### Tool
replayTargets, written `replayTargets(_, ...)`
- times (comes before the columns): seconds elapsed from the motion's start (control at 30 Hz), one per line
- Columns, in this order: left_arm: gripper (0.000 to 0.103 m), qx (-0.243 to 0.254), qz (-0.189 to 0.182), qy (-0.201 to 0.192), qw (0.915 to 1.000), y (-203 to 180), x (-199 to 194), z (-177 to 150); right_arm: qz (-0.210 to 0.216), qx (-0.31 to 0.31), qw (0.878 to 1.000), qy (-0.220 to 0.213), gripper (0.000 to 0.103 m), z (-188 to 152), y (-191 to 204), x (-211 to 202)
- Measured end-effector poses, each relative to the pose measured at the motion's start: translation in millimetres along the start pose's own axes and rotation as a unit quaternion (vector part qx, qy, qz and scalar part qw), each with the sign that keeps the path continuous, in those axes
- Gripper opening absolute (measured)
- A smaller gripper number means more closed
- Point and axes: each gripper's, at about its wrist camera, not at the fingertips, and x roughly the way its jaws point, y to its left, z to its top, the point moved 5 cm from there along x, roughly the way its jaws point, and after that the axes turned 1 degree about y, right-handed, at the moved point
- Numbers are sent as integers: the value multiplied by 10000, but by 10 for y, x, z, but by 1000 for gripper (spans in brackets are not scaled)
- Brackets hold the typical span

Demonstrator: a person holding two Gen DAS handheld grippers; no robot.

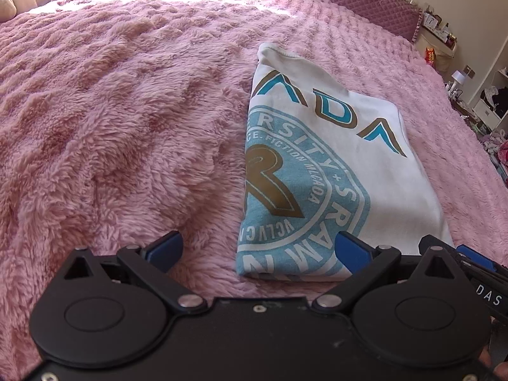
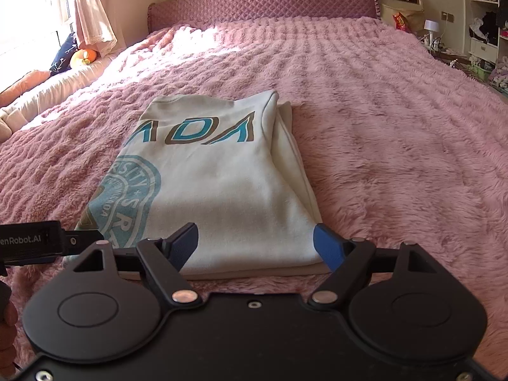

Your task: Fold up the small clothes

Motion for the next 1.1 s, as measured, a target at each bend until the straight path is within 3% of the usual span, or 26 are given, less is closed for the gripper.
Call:
replayTargets(0.13, 103, 135, 104, 111, 9998, 19, 131, -100, -132, -150, 9994, 292, 82, -94, -27, 140)
replayTargets(0.33, 103, 122, 201, 262, 9994, -20, 15, -17, -166, -239, 9987, 408, 85, -98, -25, 131)
replayTargets(0.47, 103, 98, 67, 37, 9999, -75, -457, 86, -44, 85, 9988, 477, 85, 6, -59, -189)
replayTargets(0.7, 103, 340, 237, -229, 9989, -238, -1554, 114, 96, 163, 9982, 575, 85, 182, -6, -1102)
replayTargets(0.9, 103, 489, 408, -137, 9979, -415, -2261, -133, 41, 44, 9987, 505, 90, 229, 53, -1920)
replayTargets(1.1, 103, 434, 442, 59, 9981, -490, -2697, -539, -43, 95, 9989, 467, 90, 151, 52, -2358)
